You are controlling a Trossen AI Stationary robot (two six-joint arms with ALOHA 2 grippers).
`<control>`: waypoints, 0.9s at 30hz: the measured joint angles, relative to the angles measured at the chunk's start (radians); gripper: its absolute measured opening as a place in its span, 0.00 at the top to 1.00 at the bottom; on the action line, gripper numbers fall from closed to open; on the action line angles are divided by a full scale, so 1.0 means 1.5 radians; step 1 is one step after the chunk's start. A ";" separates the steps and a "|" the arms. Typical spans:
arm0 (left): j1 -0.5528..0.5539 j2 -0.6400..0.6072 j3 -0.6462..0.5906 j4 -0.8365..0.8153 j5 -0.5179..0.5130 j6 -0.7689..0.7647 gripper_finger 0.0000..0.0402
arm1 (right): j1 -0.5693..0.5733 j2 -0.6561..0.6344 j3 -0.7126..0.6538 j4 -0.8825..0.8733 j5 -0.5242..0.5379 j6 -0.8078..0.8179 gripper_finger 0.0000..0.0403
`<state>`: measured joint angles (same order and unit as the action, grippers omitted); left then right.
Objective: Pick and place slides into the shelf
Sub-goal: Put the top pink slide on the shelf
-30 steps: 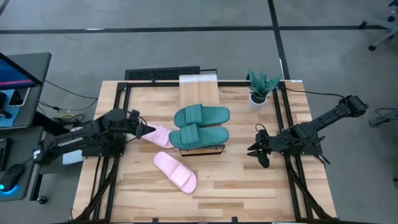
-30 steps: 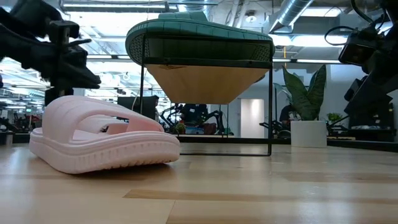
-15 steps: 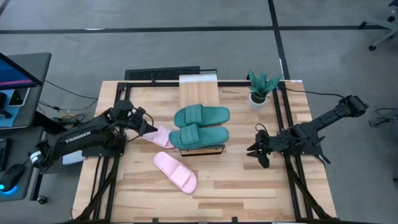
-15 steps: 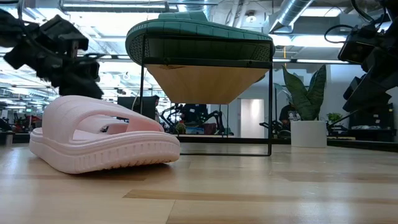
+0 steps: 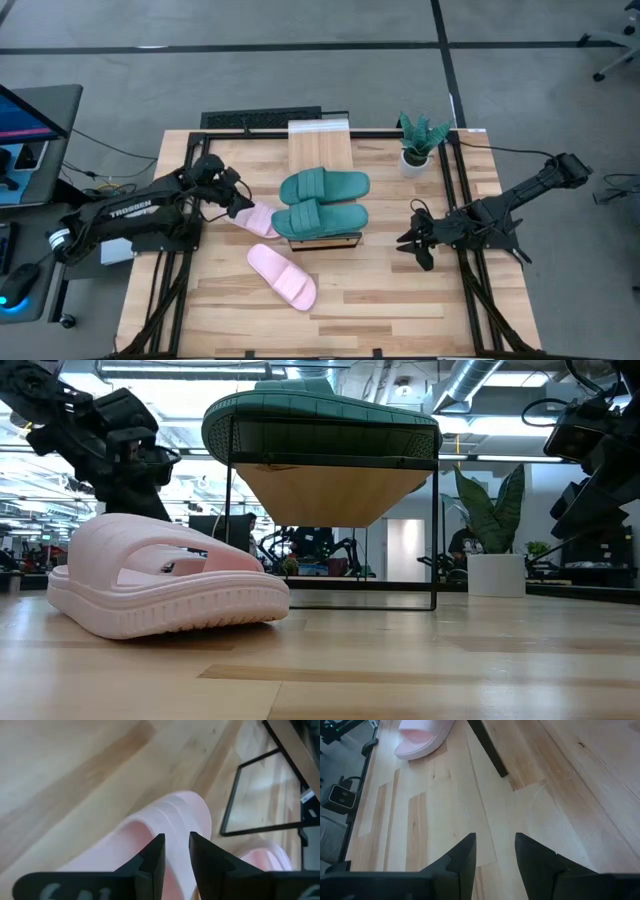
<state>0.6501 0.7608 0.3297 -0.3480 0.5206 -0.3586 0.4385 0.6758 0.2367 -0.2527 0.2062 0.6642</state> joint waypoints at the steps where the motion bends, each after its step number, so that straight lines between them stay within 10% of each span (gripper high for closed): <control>1: -0.005 0.005 0.000 0.001 0.002 -0.001 0.80 | 0.000 0.000 0.000 0.000 0.000 -0.003 0.68; 27: -0.041 0.073 0.000 -0.006 -0.039 -0.021 0.78 | 0.044 0.000 0.000 -0.002 0.000 -0.007 0.68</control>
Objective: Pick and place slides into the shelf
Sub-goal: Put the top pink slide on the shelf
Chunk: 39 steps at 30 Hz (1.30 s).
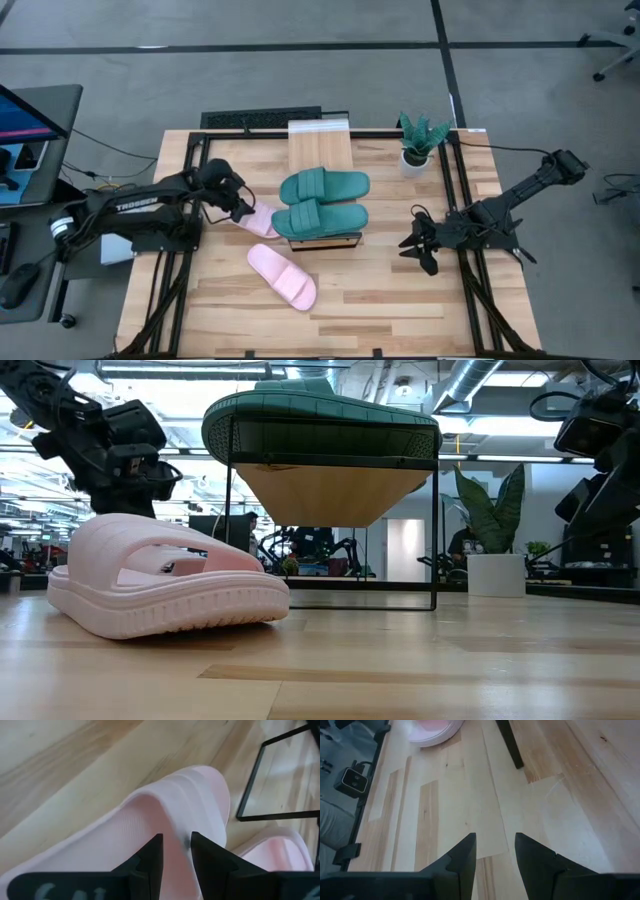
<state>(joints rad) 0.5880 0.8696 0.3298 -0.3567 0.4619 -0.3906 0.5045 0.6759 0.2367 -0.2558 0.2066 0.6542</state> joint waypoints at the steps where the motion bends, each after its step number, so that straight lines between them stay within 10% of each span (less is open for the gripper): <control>1: 0.000 0.006 0.000 0.004 0.003 -0.001 0.78 | 0.000 0.000 0.000 0.000 0.000 0.000 0.68; 31: -0.056 0.167 0.001 0.145 0.073 -0.026 0.78 | 0.000 0.000 0.000 -0.006 0.000 0.000 0.68; 39: -0.055 0.183 0.001 0.150 0.073 -0.023 0.97 | 0.000 0.000 0.000 -0.020 0.000 0.001 0.68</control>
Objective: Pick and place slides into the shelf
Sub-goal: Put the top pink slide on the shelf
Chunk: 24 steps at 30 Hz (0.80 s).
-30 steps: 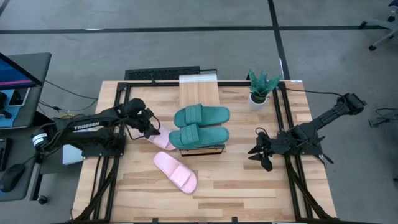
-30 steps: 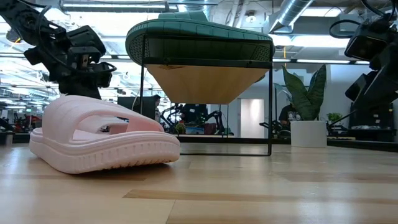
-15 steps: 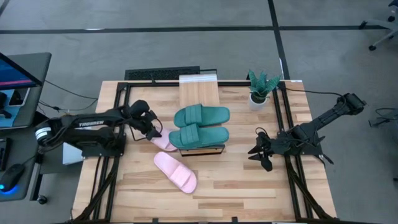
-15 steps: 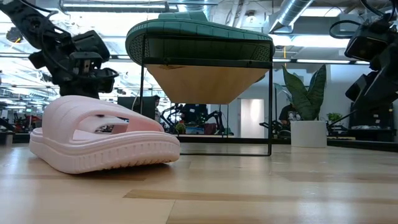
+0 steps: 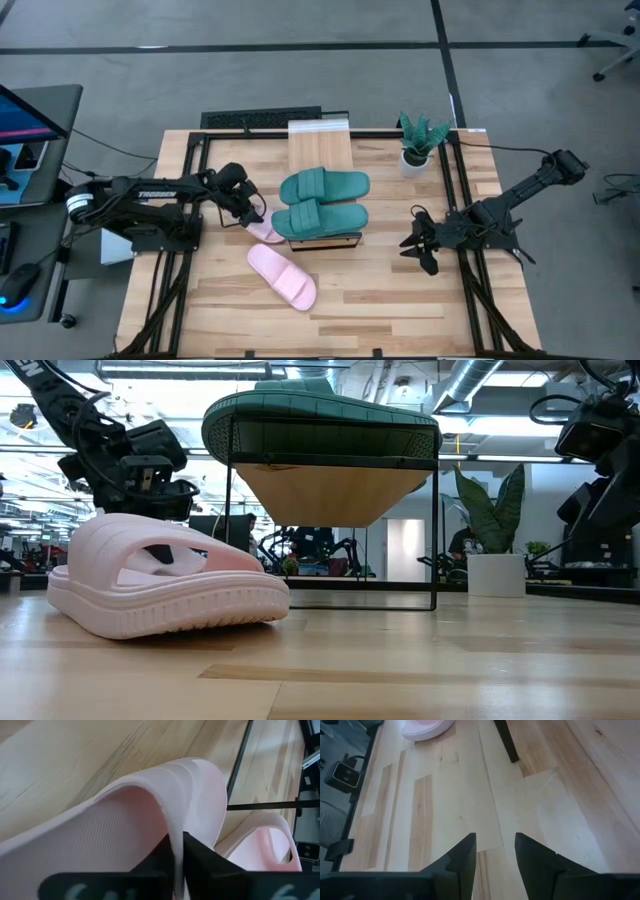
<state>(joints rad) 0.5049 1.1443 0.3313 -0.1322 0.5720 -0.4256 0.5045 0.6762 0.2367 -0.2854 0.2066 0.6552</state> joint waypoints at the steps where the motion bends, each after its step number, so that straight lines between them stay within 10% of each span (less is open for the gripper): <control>1: 0.000 -0.001 0.000 0.000 0.000 0.000 0.98 | 0.000 0.000 0.000 0.000 0.000 0.000 0.68; 24: 0.000 -0.091 0.199 -0.316 -0.204 0.055 1.00 | 0.000 0.000 0.000 -0.040 0.003 -0.010 0.68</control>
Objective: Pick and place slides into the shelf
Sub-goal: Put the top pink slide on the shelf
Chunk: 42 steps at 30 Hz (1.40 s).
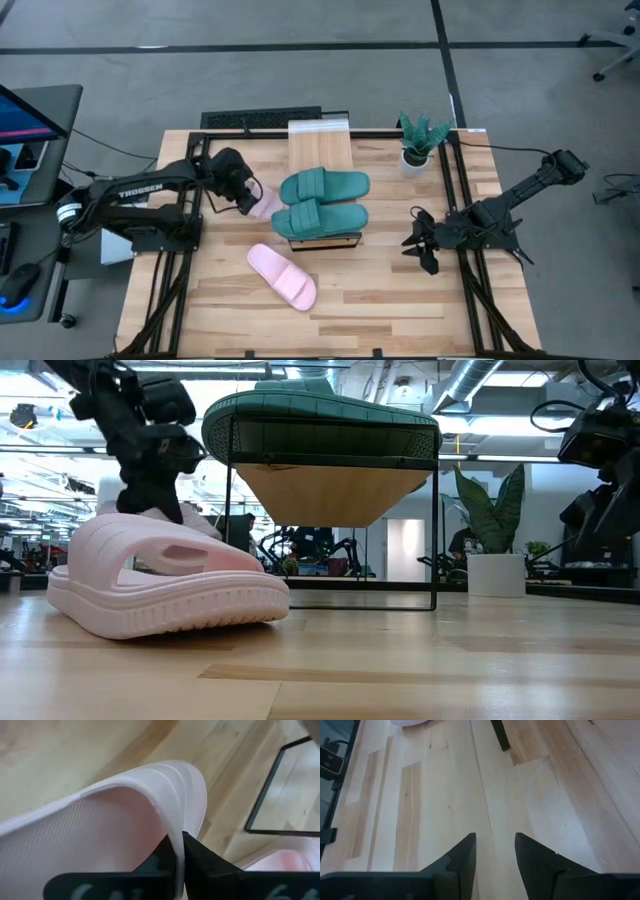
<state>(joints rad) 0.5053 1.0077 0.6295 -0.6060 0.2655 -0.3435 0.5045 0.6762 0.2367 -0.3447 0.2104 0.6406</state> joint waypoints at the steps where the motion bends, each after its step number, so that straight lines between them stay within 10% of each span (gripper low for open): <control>1: 0.000 0.000 0.008 -0.012 -0.008 -0.002 1.00 | 0.000 0.000 0.000 0.000 0.000 -0.002 0.68; 24: 0.043 -0.024 0.272 -0.180 -0.220 -0.030 1.00 | 0.000 0.000 0.000 -0.025 -0.002 -0.050 0.68; 42: 0.068 0.055 0.329 0.116 -0.120 -0.166 1.00 | 0.000 0.000 0.000 -0.024 -0.002 -0.096 0.68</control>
<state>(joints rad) 0.6071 1.0905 1.1229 -0.4324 0.0859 -0.5922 0.5045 0.6759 0.2367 -0.3809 0.2070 0.4961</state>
